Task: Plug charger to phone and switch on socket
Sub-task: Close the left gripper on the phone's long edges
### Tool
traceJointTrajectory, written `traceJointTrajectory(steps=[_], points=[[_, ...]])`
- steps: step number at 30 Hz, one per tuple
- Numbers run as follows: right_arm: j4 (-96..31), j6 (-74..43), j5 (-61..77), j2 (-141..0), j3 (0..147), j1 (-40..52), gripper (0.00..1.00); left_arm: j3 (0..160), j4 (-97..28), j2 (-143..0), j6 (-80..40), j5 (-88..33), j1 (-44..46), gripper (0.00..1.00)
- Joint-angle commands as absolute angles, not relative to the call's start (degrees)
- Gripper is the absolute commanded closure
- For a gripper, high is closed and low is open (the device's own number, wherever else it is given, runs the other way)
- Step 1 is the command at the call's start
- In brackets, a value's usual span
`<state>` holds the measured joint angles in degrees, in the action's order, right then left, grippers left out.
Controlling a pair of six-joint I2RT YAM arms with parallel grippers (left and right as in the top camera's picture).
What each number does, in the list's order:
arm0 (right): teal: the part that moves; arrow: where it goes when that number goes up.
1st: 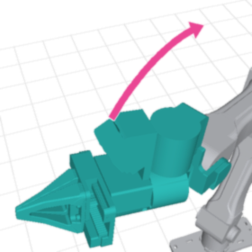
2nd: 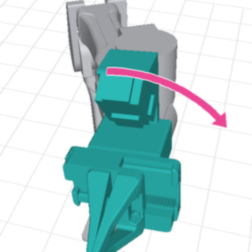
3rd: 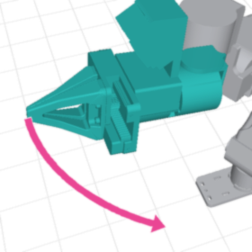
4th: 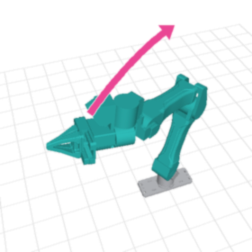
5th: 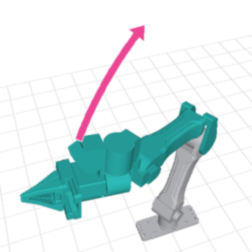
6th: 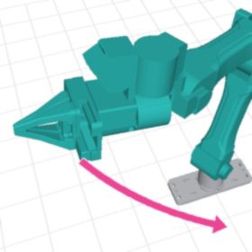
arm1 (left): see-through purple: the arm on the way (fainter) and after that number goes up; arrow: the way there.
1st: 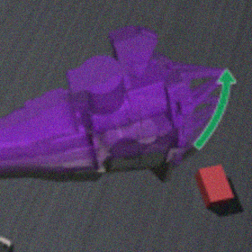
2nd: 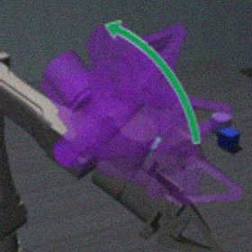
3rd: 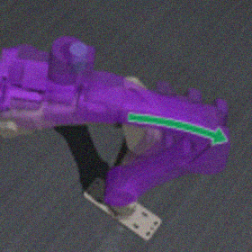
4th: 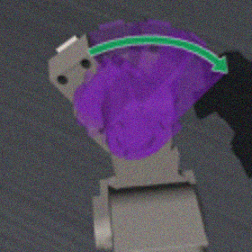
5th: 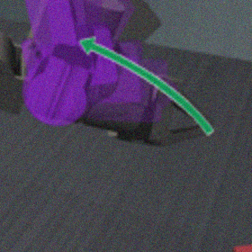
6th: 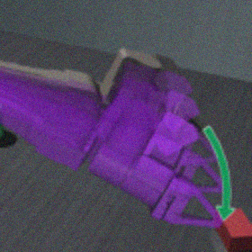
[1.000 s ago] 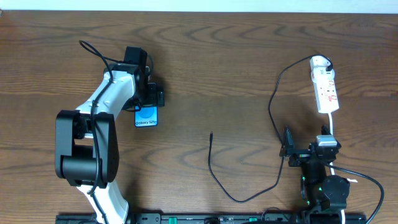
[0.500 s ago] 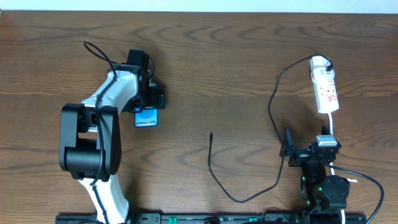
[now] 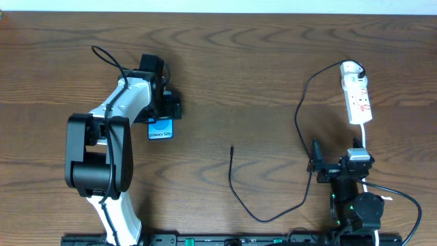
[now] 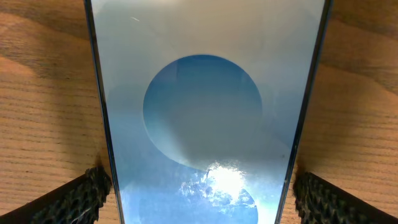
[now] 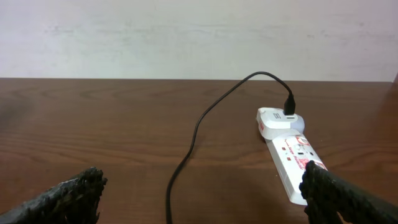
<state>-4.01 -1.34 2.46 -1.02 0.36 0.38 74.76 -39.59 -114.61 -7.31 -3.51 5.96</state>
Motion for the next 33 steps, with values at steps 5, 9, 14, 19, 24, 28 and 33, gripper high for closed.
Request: traceJointTrajectory(steps=[5, 9, 14, 19, 24, 28, 33], points=[[-4.27, -2.11, 1.63, -1.04, 0.32, 0.80, 0.01, 74.89, -39.51, -115.68, -7.40, -3.40, 5.87, 0.02], [-4.27, -2.11, 1.63, -1.04, 0.32, 0.80, 0.01, 74.91, -39.53, -115.68, -7.40, -3.38, 5.87, 0.02], [-4.27, -2.11, 1.63, -1.04, 0.32, 0.80, 0.01, 74.91, -39.53, -115.68, -7.40, -3.38, 5.87, 0.02], [-4.27, -2.11, 1.63, -1.04, 0.32, 0.80, 0.01, 74.91, -39.35, -115.68, -7.38, -3.36, 5.85, 0.02], [-4.27, -2.11, 1.63, -1.04, 0.32, 0.80, 0.01, 74.91, -39.31, -115.68, -7.38, -3.36, 5.85, 0.02], [-4.27, -2.13, 1.63, -1.04, 0.32, 0.80, 0.01, 74.91, -39.31, -115.68, -7.38, -3.36, 5.85, 0.00], [-4.29, -2.11, 1.63, -1.04, 0.32, 0.80, 0.01, 74.91, -39.29, -115.68, -7.38, -3.36, 5.85, 0.02]])
